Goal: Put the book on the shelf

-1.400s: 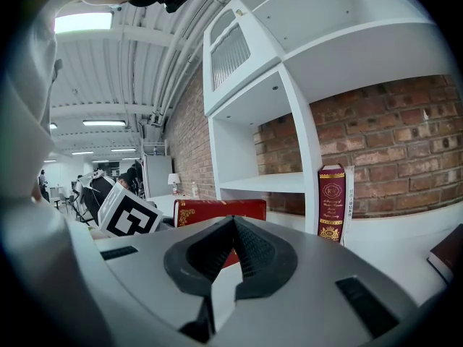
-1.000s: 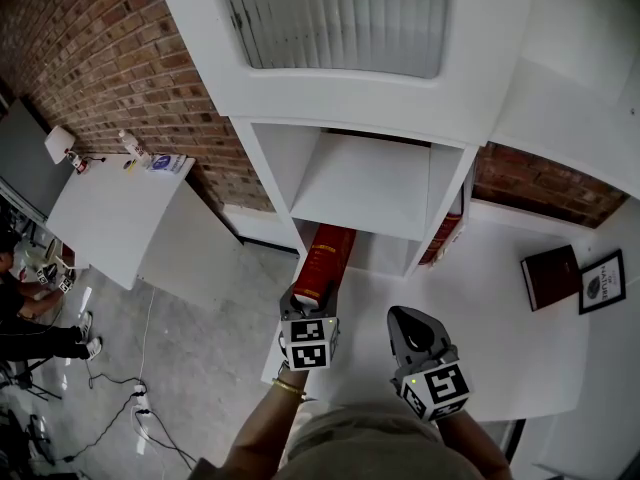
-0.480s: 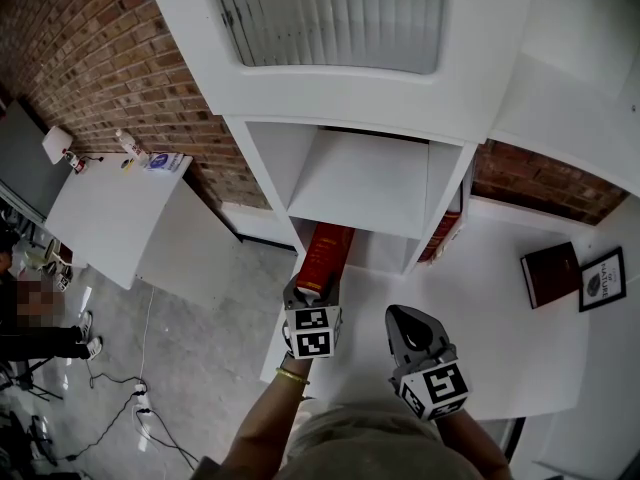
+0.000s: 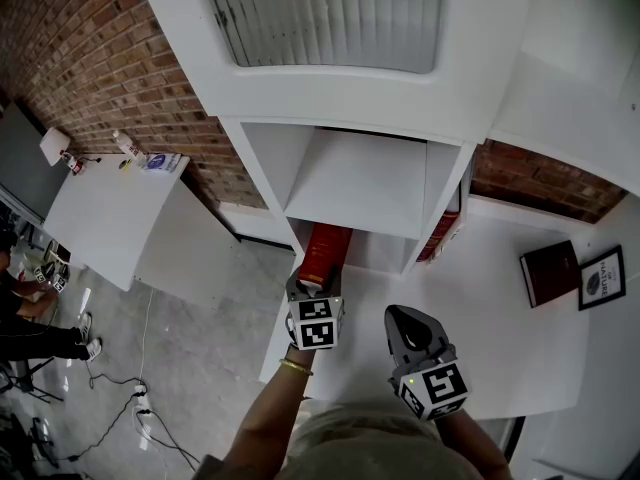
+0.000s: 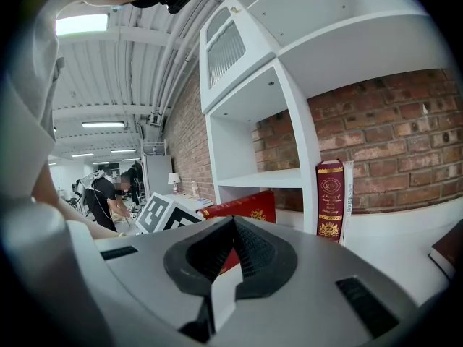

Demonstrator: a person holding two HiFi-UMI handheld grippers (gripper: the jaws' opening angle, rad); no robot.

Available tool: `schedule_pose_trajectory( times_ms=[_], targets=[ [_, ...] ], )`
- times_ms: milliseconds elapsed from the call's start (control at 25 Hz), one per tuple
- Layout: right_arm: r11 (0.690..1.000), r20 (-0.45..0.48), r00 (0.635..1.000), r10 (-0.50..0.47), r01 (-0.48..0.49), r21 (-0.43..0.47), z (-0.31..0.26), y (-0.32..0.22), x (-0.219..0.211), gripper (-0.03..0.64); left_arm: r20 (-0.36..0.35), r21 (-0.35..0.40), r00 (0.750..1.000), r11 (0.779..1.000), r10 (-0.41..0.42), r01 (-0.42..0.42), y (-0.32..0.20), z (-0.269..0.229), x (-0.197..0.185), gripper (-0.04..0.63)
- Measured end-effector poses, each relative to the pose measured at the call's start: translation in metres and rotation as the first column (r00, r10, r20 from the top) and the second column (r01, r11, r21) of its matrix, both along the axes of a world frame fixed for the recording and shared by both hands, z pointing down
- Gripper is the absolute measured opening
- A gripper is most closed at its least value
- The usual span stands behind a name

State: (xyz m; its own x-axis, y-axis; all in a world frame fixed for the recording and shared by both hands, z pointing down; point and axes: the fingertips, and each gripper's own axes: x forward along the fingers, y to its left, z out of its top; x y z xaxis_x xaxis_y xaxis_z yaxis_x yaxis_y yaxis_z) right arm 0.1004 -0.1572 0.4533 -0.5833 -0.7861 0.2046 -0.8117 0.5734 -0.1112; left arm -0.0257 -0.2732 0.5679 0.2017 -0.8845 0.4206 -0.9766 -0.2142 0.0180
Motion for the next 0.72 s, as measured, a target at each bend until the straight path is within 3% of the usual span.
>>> schedule_pose_trajectory(
  times_ms=[720],
  targets=[
    [1.0,-0.003,1.0,0.017,-0.017,-0.003,0.0,-0.002,0.006,0.006,0.008,-0.008,1.0,1.0,0.024,-0.024,-0.035,0.015,0.012,0.236]
  ],
)
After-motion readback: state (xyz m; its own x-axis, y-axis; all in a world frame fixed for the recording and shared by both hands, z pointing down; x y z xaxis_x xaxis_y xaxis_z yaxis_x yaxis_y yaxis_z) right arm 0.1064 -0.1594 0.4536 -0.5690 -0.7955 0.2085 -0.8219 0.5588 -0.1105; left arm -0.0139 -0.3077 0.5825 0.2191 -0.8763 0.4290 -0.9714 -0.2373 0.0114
